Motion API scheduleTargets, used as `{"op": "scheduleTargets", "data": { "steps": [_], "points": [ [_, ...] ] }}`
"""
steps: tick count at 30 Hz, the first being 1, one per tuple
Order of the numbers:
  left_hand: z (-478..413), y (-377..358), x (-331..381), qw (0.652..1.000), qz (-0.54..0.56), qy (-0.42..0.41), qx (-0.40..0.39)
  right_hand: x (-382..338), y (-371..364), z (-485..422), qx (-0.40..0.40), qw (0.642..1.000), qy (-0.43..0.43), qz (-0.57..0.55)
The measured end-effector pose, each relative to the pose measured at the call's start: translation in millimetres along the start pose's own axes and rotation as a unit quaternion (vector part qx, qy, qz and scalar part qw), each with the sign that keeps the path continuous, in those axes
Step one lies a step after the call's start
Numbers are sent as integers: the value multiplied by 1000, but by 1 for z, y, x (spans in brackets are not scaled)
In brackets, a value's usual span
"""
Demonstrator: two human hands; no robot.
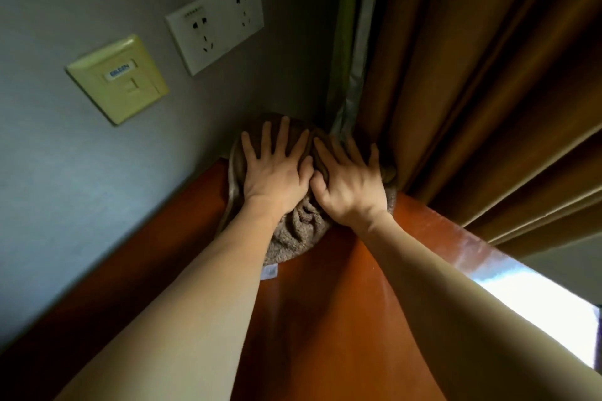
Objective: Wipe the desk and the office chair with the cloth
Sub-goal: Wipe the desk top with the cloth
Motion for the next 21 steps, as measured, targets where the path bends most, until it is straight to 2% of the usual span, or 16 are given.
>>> {"op": "scheduleTargets", "data": {
  "steps": [21],
  "points": [
    [102, 5, 98, 998, 2, -64, -13, 51, 16, 141, -19, 997, -78, 14]
  ]
}}
Point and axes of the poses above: each hand's wrist, its own z-axis away from the middle knuckle, its own y-axis out of the back of the hand, x = y × z, the point moved 9 cm from there along -z, towards the middle knuckle, and after that the axes turned 4 degrees about -x, right-handed, at the moved point
